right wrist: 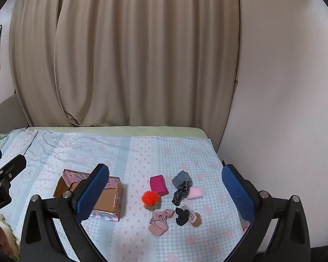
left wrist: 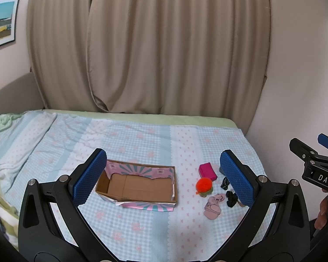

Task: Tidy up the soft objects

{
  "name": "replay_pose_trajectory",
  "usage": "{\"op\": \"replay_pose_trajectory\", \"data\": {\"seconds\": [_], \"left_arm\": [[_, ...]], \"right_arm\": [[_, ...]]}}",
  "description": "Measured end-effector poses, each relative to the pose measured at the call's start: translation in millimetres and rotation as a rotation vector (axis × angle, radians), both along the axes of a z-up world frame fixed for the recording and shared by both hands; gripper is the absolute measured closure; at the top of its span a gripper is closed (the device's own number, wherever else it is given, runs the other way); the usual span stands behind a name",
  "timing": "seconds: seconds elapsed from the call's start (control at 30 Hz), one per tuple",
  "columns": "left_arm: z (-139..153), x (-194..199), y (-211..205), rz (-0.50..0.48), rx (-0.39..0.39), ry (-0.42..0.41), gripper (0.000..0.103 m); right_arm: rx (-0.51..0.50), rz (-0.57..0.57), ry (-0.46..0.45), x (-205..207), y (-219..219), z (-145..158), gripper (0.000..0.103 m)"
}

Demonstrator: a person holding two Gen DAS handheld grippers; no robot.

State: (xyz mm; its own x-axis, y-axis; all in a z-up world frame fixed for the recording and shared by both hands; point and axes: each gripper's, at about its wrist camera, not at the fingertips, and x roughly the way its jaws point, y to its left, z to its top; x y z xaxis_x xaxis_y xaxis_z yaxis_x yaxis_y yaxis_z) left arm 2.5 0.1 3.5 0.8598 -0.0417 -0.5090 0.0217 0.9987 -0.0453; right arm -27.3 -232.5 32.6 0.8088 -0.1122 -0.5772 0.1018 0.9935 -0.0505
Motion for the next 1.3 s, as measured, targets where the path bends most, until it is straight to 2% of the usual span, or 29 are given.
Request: {"op": "replay_pose_trajectory", "data": {"seconds": [1.3], "left_arm": [[12.2,-7.5,3.0,-0.025,-0.01,-0.02,0.0]], "right_arm": [[0.013,-0.007,-0.019,0.8,-5.1,8.1,0.0]]}}
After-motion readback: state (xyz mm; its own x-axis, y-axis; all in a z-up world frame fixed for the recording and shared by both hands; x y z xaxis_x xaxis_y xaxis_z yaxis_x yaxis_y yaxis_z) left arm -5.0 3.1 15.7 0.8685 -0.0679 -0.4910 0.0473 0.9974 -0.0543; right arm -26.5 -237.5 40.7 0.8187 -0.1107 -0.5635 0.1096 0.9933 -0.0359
